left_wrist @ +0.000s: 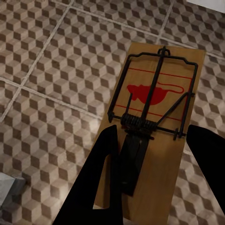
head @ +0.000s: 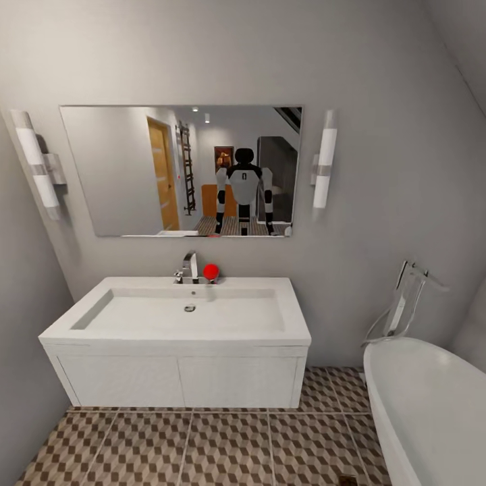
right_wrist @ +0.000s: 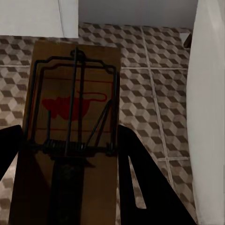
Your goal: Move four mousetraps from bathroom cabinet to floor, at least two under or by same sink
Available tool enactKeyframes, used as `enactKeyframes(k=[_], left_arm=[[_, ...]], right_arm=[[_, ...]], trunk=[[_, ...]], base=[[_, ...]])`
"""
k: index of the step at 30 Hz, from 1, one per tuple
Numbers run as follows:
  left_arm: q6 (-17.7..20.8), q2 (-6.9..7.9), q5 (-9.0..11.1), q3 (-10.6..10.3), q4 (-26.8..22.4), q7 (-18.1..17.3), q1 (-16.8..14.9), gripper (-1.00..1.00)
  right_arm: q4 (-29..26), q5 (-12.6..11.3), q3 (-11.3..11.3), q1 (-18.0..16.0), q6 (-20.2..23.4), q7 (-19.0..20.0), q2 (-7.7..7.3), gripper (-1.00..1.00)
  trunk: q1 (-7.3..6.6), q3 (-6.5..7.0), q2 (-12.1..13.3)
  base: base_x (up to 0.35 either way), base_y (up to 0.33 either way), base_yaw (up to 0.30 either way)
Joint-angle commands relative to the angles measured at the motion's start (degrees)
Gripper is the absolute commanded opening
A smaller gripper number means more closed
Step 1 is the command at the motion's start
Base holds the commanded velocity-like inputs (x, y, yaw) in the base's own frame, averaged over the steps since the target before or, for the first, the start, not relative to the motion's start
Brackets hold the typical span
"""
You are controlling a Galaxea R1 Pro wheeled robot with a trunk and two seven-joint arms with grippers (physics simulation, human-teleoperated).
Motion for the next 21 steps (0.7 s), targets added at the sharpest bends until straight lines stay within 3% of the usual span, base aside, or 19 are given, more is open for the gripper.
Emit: enactKeyframes(k=[1,5,11,21], left_arm=[[-0.20,0.01,0.31,-0.43,0.17,-0.10,-0.07,-1.00],[-0.16,0.14,0.31,-0.45,0.17,0.33,-0.07,-1.00],[-0.04,0.93,0.31,-0.52,0.17,1.34,-0.07,-1.00],[-0.03,1.01,0.31,-0.61,0.17,1.32,-0.07,-1.00]], right_arm=[[0.21,-0.57,0.52,-0.09,1.06,-0.43,0.05,-1.00],[0.14,1.14,0.53,-0.08,6.57,-5.05,1.08,-1.00],[0.13,7.71,0.46,-0.08,8.79,-9.46,2.35,-1.00],[0.12,8.64,0.43,-0.08,8.75,-9.06,2.47,-1.00]], trunk=[[0.03,-0.11,-0.11],[0.03,-0.11,-0.11],[0.03,-0.11,-0.11],[0.03,-0.11,-0.11]], base=[[0.003,0.000,0.000],[0.001,0.000,0.000],[0.003,0.000,0.000],[0.240,0.000,0.000]])
